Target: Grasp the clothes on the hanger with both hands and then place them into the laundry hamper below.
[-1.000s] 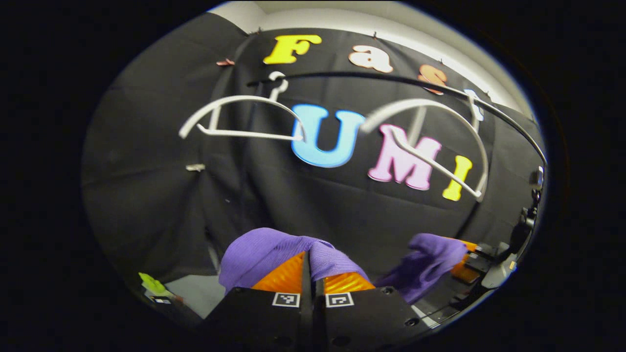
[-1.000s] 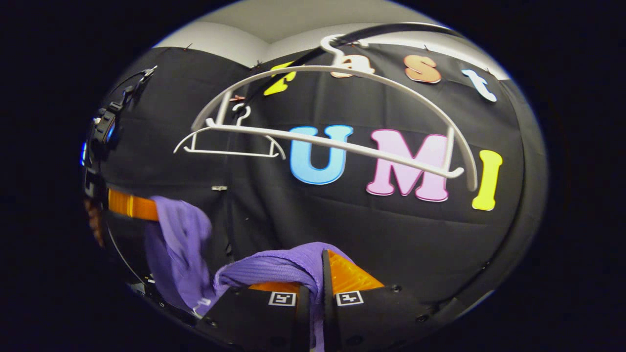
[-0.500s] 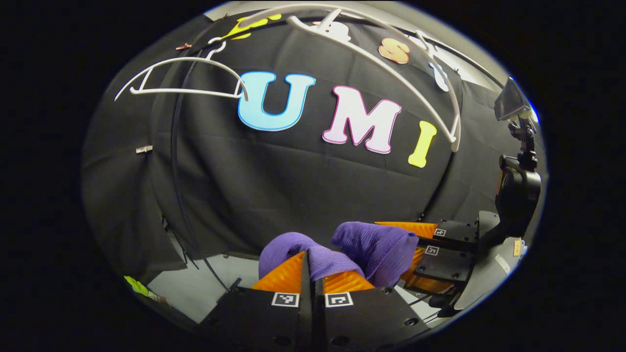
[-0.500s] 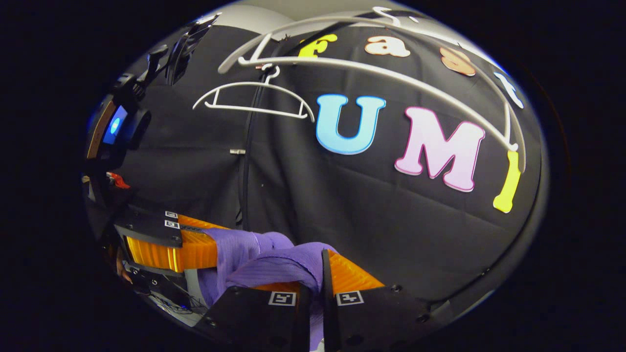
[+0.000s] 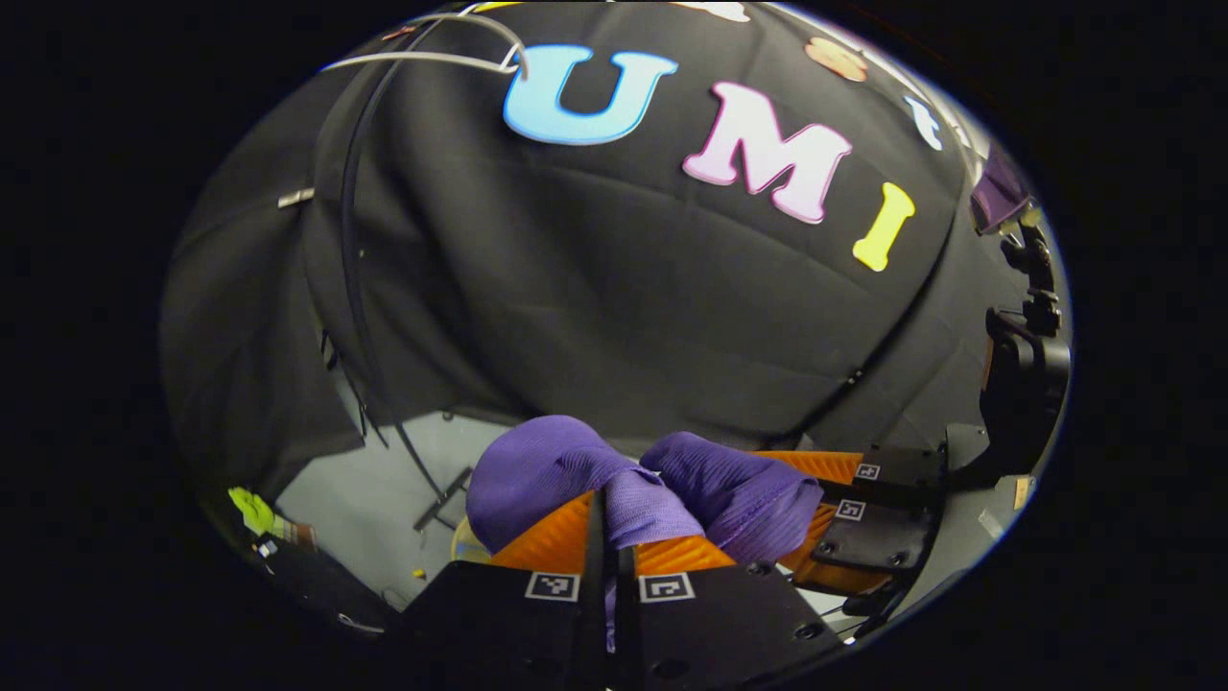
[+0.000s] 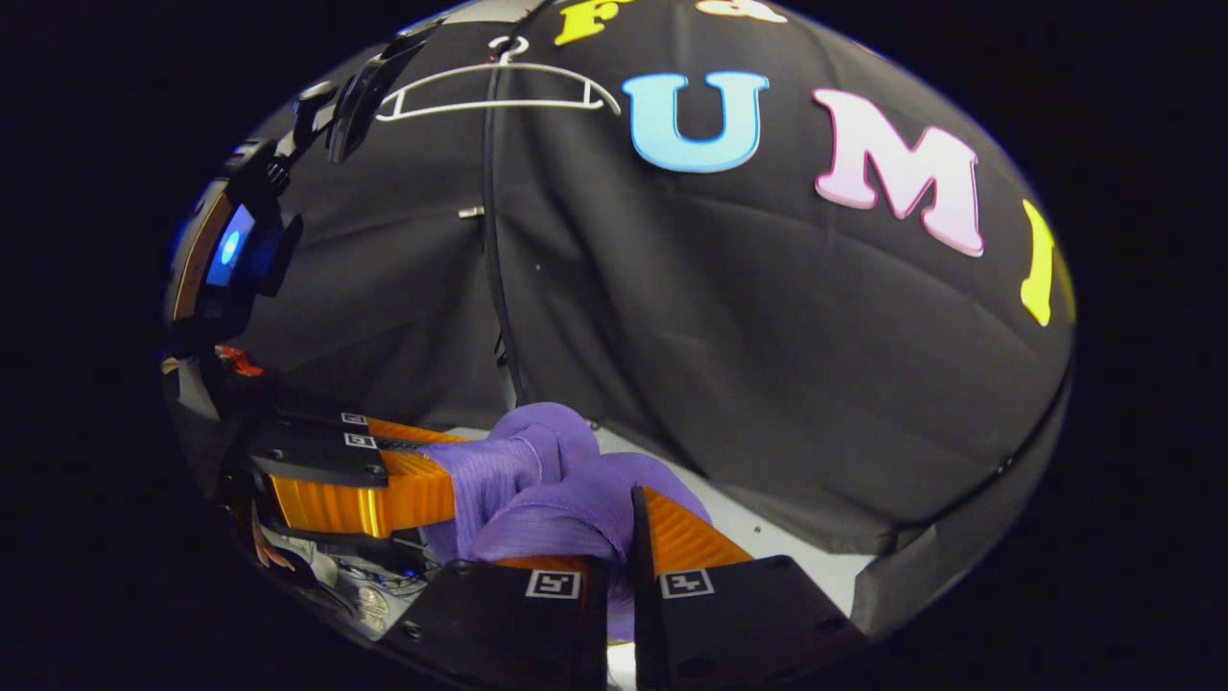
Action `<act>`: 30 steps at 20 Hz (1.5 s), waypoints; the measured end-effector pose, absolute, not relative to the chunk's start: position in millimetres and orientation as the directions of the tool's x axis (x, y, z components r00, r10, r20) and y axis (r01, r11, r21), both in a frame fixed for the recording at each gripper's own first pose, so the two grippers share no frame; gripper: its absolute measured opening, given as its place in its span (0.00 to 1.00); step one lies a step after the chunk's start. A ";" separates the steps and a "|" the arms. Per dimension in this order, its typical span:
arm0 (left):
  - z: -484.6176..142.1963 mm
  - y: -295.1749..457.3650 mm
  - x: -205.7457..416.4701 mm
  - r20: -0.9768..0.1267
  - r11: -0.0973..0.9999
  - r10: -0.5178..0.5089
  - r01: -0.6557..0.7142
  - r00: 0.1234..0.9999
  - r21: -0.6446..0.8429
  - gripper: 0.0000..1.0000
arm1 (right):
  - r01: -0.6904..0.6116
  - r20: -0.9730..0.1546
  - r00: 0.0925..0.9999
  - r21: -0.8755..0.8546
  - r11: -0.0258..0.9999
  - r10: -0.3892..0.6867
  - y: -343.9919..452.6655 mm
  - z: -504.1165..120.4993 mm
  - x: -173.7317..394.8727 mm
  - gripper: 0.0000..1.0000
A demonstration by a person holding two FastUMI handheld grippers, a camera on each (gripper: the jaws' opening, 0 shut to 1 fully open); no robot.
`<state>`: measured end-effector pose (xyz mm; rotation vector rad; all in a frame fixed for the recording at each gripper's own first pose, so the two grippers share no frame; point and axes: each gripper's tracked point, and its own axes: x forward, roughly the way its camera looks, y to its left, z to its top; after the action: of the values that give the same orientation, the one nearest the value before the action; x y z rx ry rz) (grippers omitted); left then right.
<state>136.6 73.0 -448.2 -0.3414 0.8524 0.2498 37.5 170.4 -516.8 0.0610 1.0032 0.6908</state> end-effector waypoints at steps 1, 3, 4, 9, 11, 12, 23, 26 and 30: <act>-455.6 70.9 134.0 -0.784 0.912 0.067 -0.357 0.617 -0.203 0.08 | -0.501 -0.767 0.325 0.355 0.789 0.552 171.2 -524.8 32.1 0.16; -458.4 67.1 133.0 -0.799 0.911 0.051 -0.356 0.599 -0.208 0.11 | -0.503 -0.787 0.302 0.347 0.791 0.538 171.2 -531.9 28.5 0.15; -461.3 67.7 129.8 -0.807 0.915 0.048 -0.351 0.588 -0.201 0.12 | -0.506 -0.795 0.293 0.343 0.792 0.531 170.5 -535.2 27.4 0.15; -457.0 80.5 119.0 -0.824 0.933 0.085 -0.335 0.561 -0.132 0.79 | -0.526 -0.817 0.275 0.313 0.791 0.506 146.0 -543.2 22.2 0.63; -459.7 79.4 114.6 -0.827 0.925 0.088 -0.353 0.555 -0.139 0.95 | -0.506 -0.816 0.281 0.322 0.800 0.506 140.9 -542.1 22.7 0.82; -460.7 81.2 110.8 -0.828 0.922 0.092 -0.361 0.552 -0.138 0.96 | -0.502 -0.815 0.289 0.319 0.804 0.503 137.0 -541.3 23.0 0.92; -252.7 73.2 149.4 -0.432 0.949 0.150 -0.252 0.890 -0.190 0.95 | -0.468 -0.502 0.684 0.254 0.846 0.530 95.6 -354.6 128.0 1.00; -210.5 70.2 148.7 -0.340 0.970 0.157 -0.209 0.927 -0.123 0.95 | -0.479 -0.423 0.733 0.233 0.846 0.532 87.2 -323.9 127.8 0.98; -152.9 45.2 134.0 -0.211 0.980 0.163 -0.184 0.964 -0.080 0.95 | -0.433 -0.306 0.806 0.280 0.857 0.507 72.5 -263.0 137.1 0.98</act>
<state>134.0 45.2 -152.9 -0.0996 0.2053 0.1761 137.1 72.5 -263.0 0.2011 0.3828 0.5066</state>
